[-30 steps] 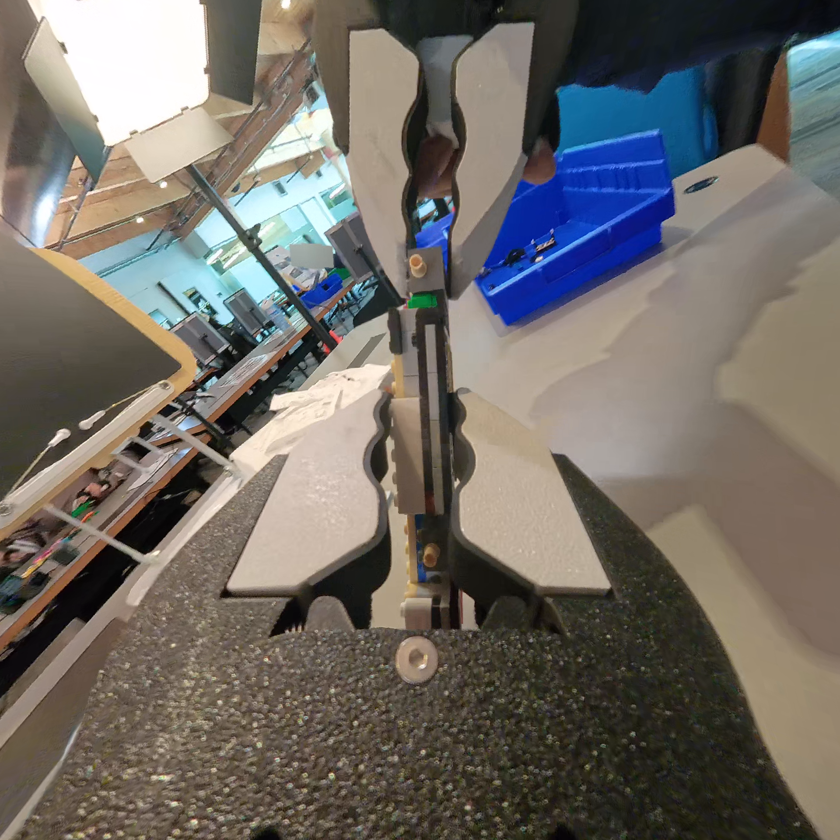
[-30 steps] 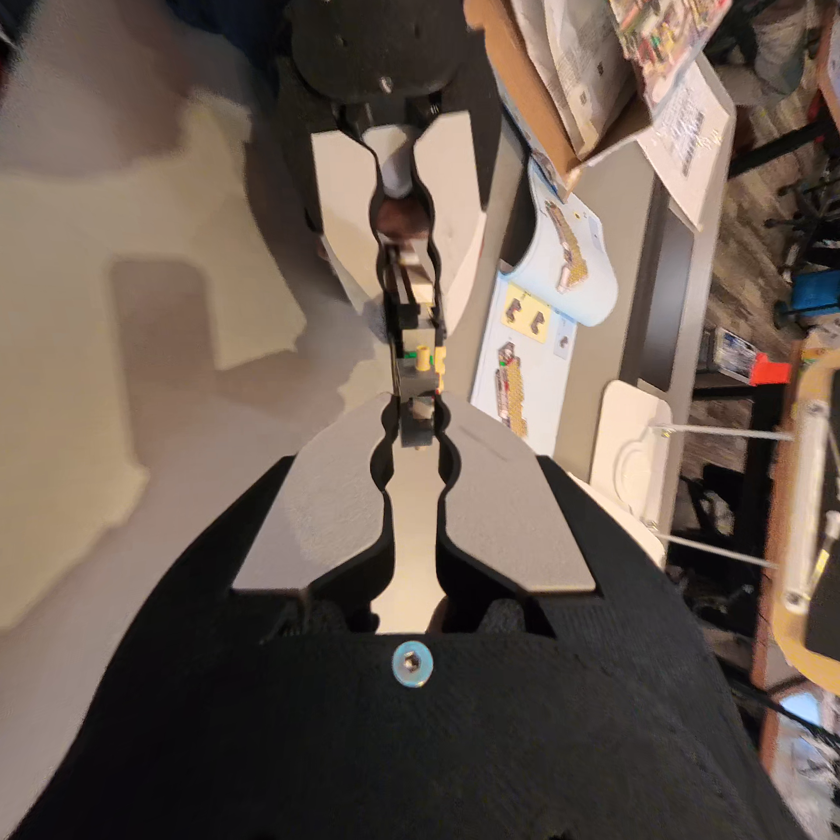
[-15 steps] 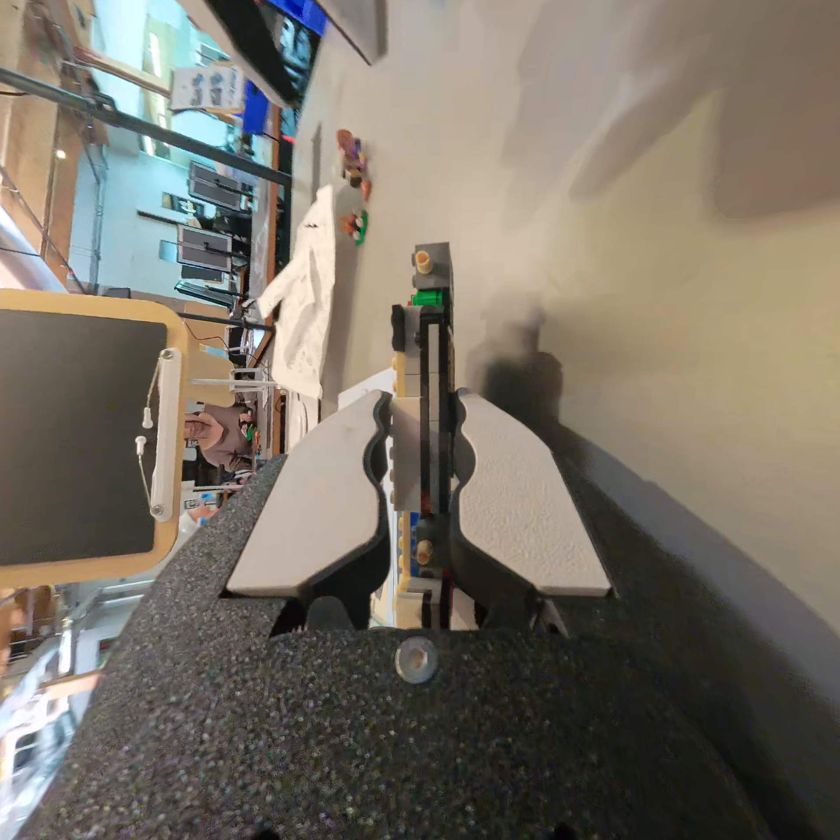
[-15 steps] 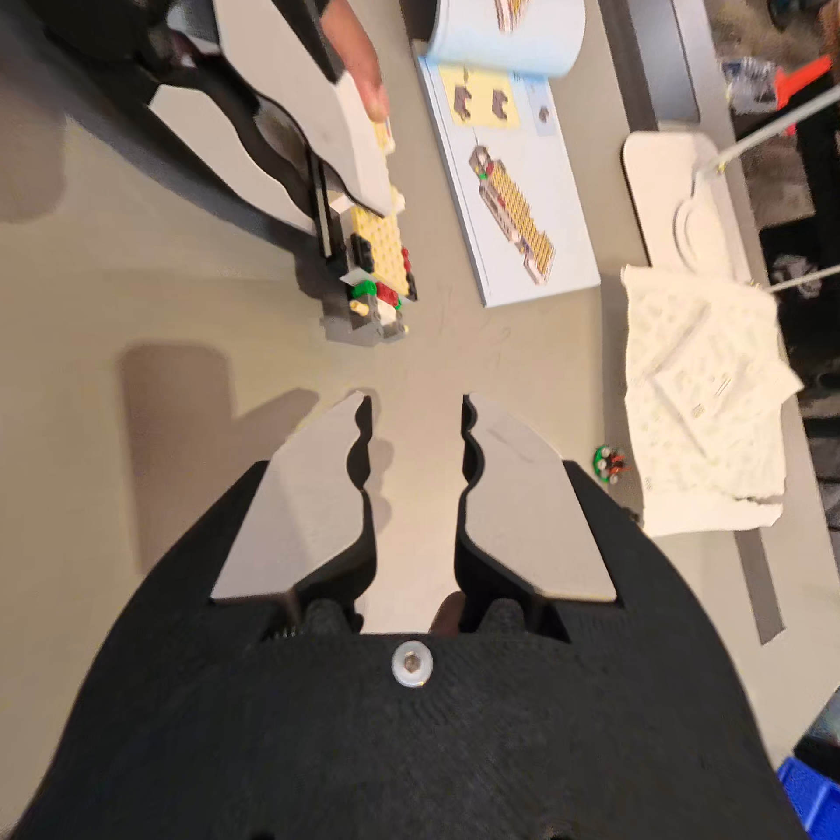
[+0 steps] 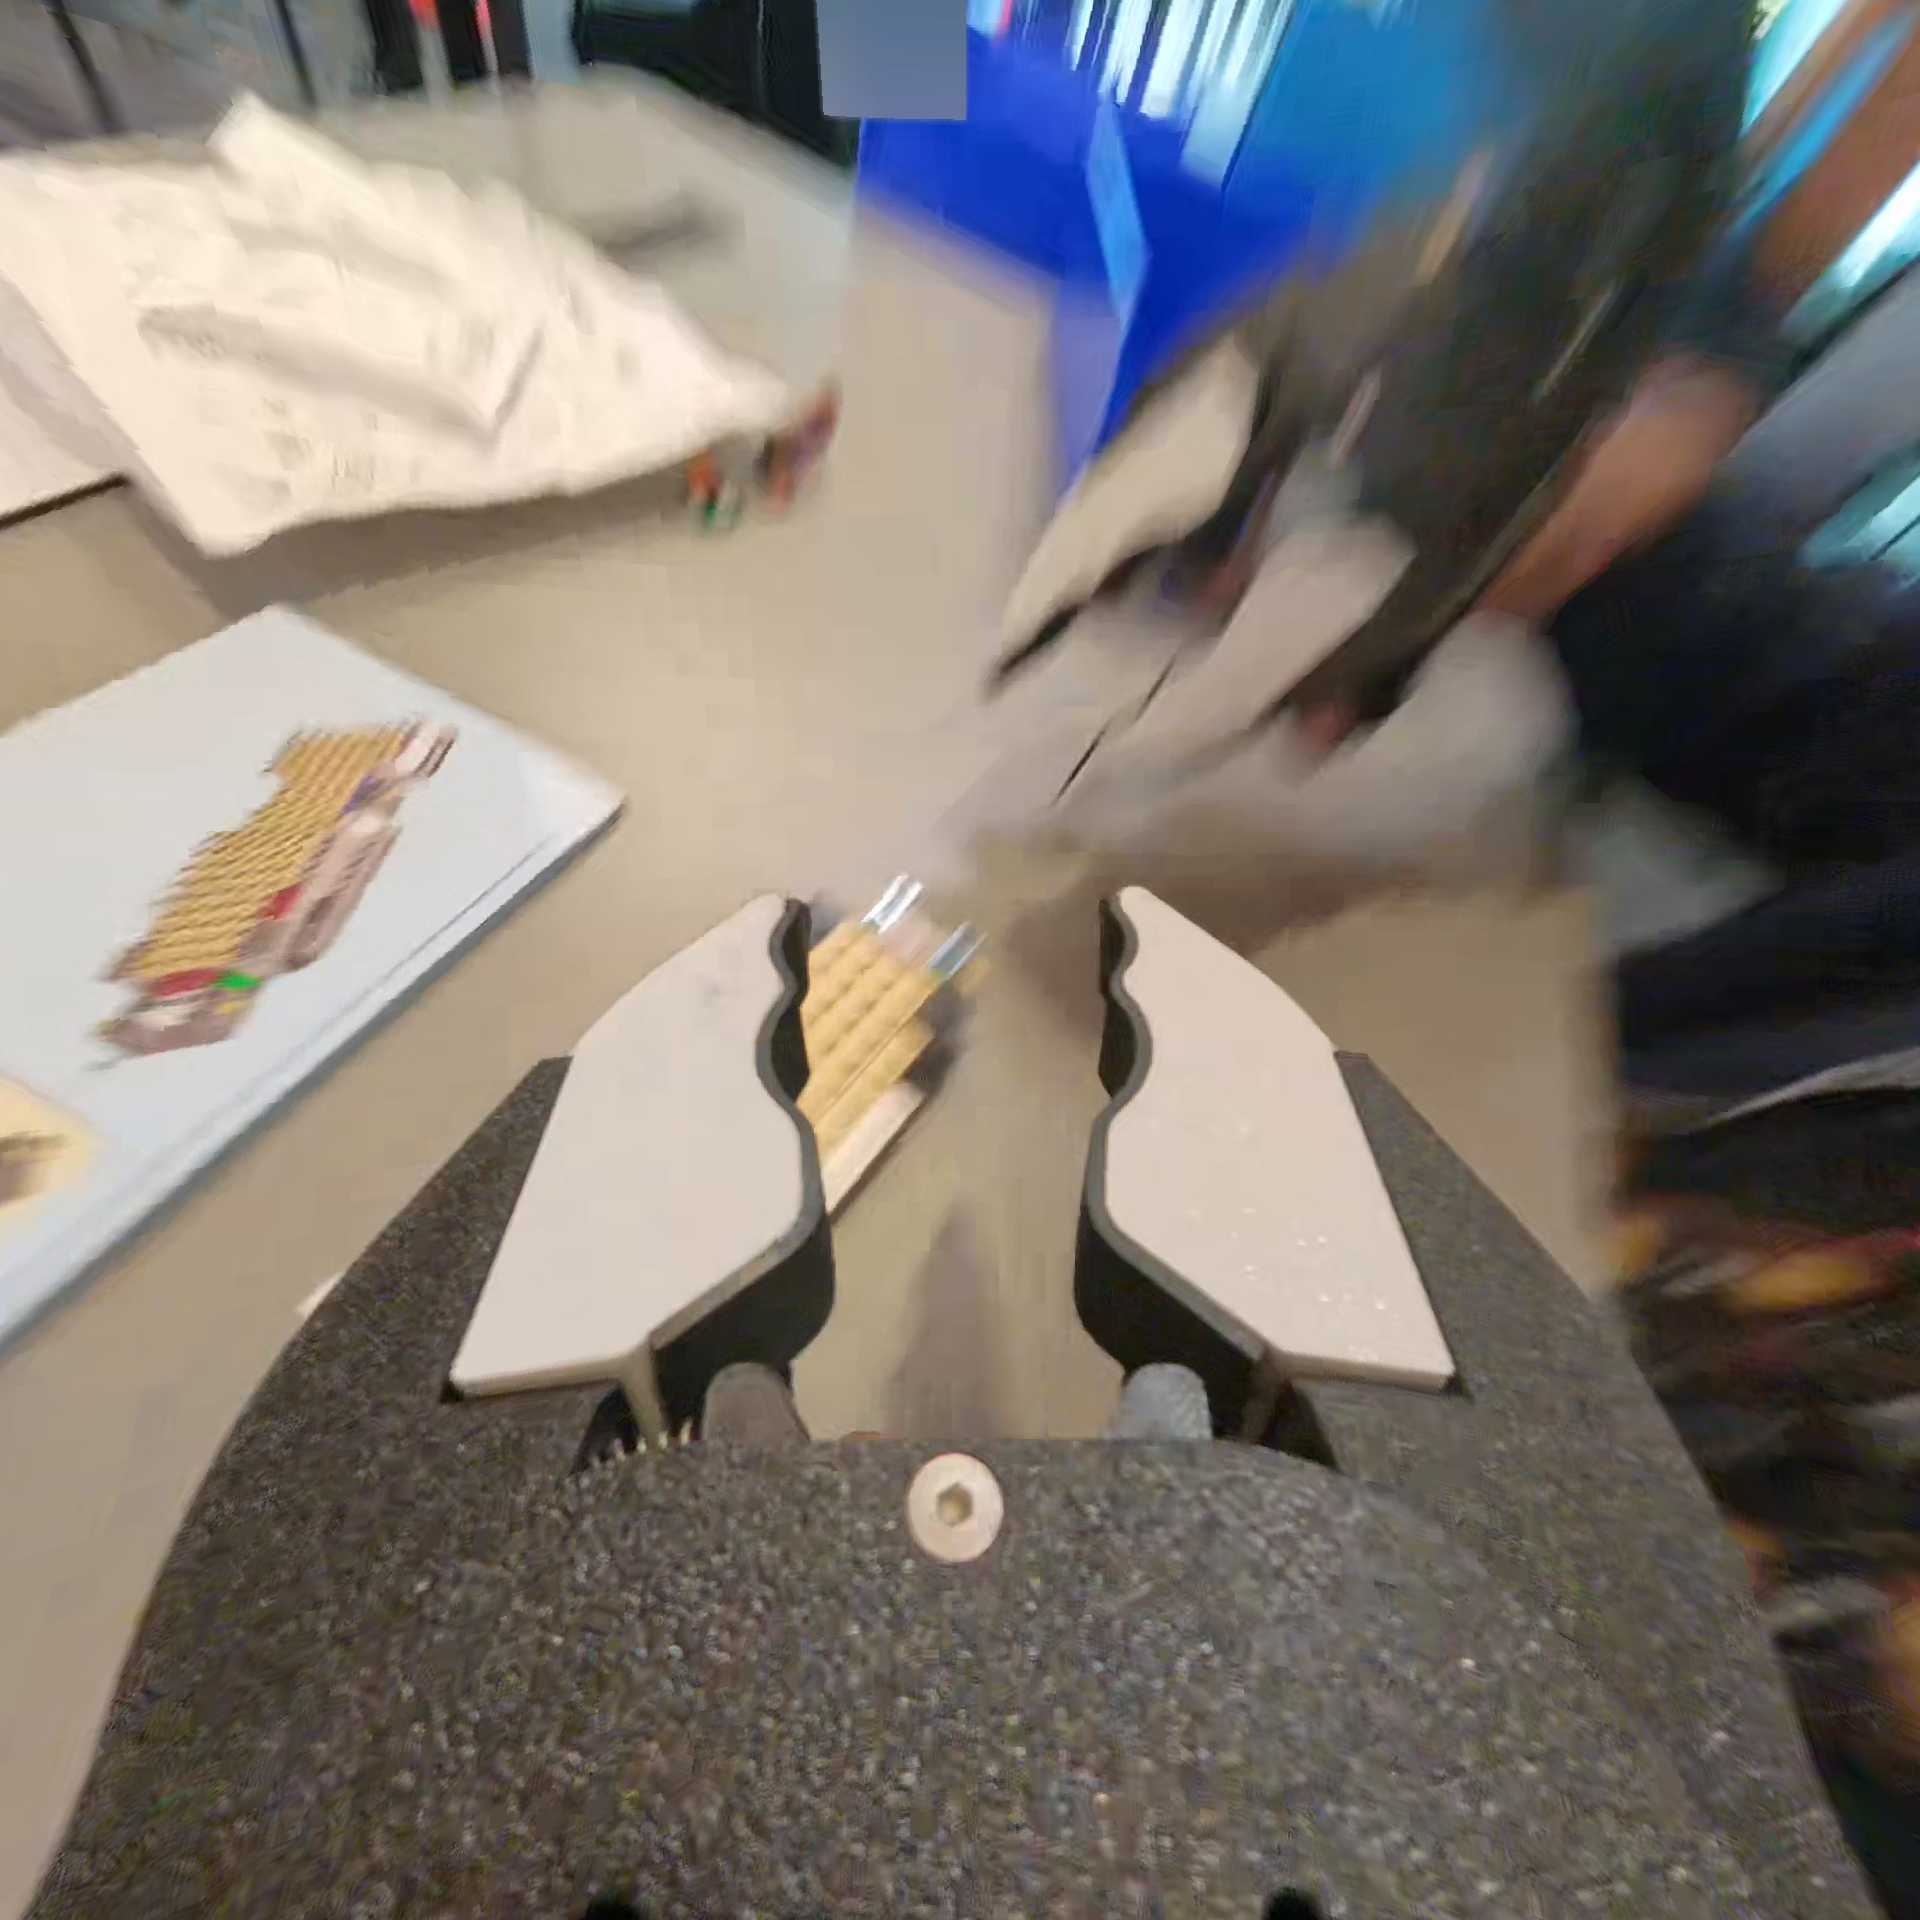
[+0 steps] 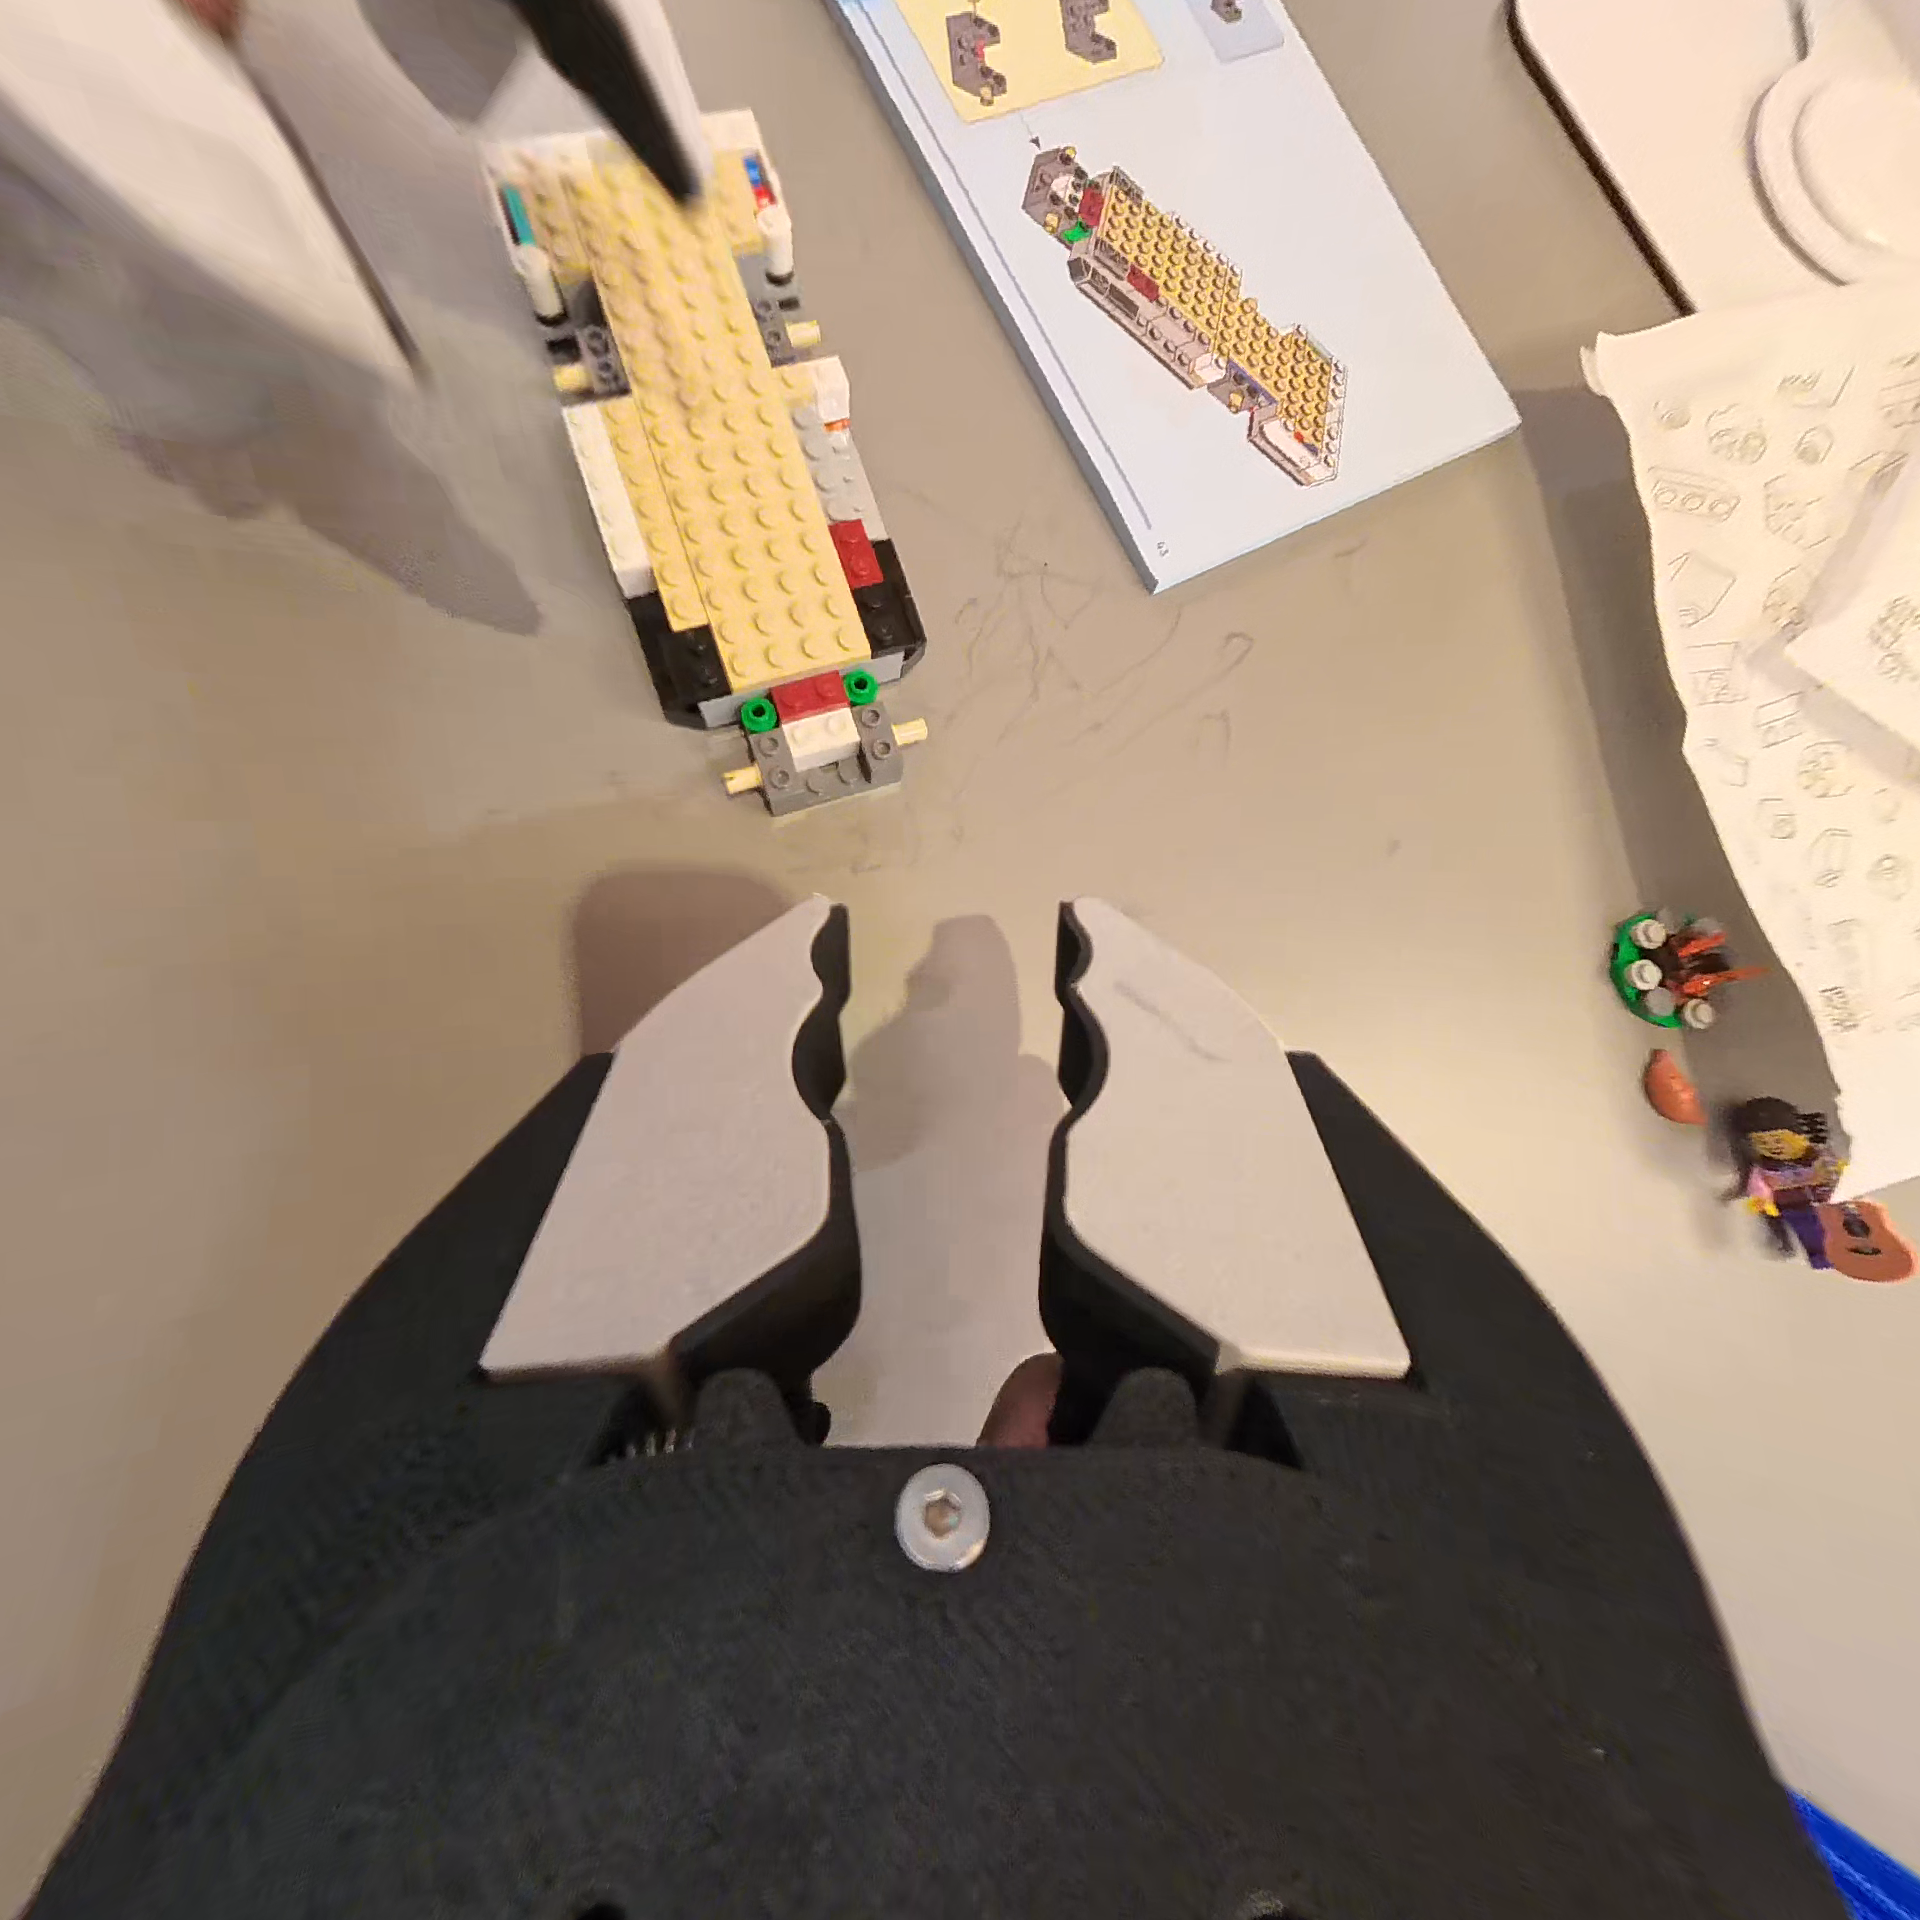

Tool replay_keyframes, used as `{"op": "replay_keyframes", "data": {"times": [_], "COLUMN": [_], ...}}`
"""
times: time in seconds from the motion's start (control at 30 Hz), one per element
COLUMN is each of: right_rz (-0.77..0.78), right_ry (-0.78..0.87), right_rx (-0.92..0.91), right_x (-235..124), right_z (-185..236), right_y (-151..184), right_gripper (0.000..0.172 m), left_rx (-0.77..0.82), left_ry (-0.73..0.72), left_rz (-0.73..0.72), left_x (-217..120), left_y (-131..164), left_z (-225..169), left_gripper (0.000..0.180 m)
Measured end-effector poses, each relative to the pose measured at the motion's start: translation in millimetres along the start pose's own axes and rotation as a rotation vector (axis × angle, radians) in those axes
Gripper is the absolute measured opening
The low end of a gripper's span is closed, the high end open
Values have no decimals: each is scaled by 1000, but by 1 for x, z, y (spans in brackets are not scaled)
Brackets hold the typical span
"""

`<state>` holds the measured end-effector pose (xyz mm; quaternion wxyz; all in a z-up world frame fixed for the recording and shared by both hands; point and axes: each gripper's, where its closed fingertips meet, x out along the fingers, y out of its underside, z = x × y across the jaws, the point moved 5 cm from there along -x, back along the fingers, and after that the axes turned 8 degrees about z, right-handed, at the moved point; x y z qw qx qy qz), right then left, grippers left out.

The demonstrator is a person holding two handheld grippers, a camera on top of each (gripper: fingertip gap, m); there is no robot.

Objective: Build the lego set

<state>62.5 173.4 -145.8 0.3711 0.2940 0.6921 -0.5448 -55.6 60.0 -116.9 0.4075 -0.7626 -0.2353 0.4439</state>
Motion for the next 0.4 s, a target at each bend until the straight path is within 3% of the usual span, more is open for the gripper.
{"op": "replay_keyframes", "data": {"times": [0.07,0.13,0.23,0.3,0.4], "right_rz": [-18,-39,-83,-121,-169], "right_ry": [-19,-34,-41,-43,-40], "right_rx": [21,39,58,70,86], "right_x": [2,5,10,14,18], "right_z": [-1,-2,-5,-7,-12], "right_y": [-1,-4,-10,-15,-18], "right_gripper": [38,38,37,37,36], "left_rx": [-230,-352,-288,-118,147], "left_ry": [276,561,804,825,734], "left_rz": [-350,-768,-1279,-1396,-1434], "left_x": [-40,-99,-183,-209,-216], "left_y": [-43,-85,-116,-127,-133], "left_z": [-14,-27,-53,-82,-121], "left_gripper": [52,49,44,40,46]}}
